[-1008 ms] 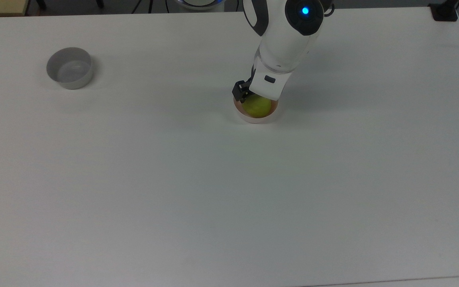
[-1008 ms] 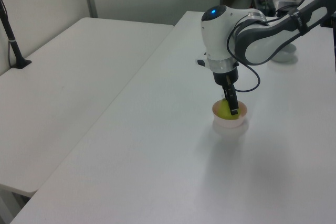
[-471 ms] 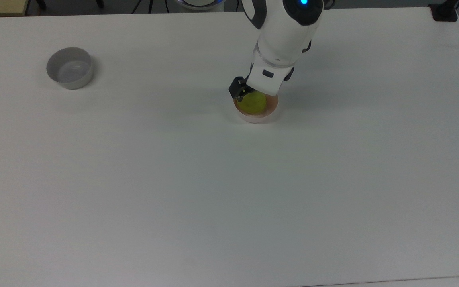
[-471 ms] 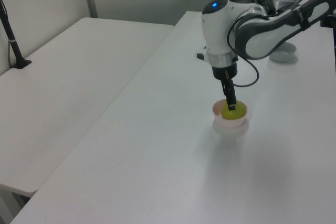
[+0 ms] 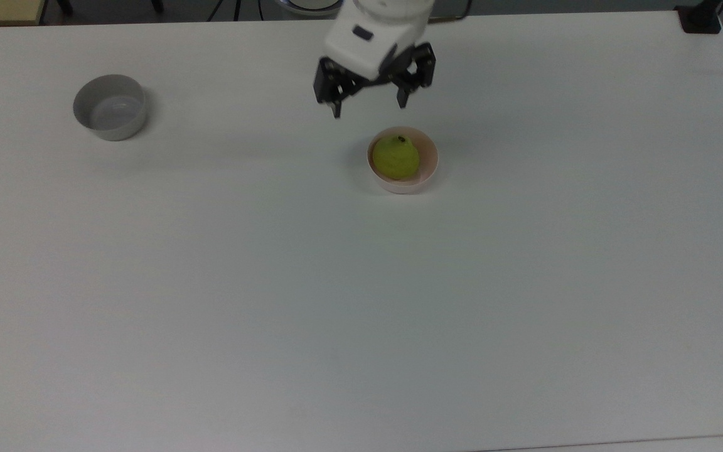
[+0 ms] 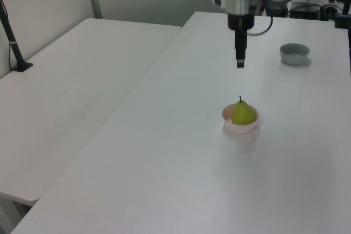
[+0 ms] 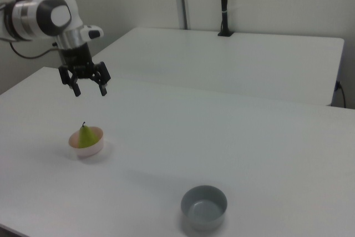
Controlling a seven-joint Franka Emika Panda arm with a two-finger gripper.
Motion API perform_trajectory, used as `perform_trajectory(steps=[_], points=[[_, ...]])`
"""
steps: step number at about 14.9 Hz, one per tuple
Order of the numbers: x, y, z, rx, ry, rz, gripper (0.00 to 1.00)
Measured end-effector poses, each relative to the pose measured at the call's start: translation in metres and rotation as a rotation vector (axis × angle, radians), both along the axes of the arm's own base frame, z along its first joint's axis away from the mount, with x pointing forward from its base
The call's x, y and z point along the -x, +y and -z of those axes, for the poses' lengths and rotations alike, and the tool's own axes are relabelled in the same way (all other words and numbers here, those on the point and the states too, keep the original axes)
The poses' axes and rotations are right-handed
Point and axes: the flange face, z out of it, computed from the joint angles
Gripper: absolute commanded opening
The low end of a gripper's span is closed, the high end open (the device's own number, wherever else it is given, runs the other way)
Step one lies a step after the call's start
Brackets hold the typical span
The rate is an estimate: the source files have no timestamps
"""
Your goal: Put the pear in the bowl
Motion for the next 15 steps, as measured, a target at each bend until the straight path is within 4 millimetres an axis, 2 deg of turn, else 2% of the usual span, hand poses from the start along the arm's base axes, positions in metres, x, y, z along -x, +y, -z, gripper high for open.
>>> perform_trajectory(steps=[2, 3, 4, 5, 8, 9, 10, 15], points=[[0.007, -0.019, -0.037, 0.0, -0.002, 0.04, 1.0], [0.006, -0.033, -0.046, -0.002, -0.011, 0.07, 1.0], [0.005, -0.047, -0.048, -0.003, -0.013, 0.095, 1.0], [0.003, -0.069, -0.048, -0.003, -0.012, 0.134, 1.0], [-0.001, -0.149, -0.048, -0.003, -0.012, 0.267, 1.0], [0.0, -0.163, -0.048, -0.003, -0.012, 0.29, 1.0], [0.0, -0.172, -0.048, -0.003, -0.012, 0.306, 1.0], [0.001, -0.18, -0.048, -0.045, -0.008, 0.341, 1.0]])
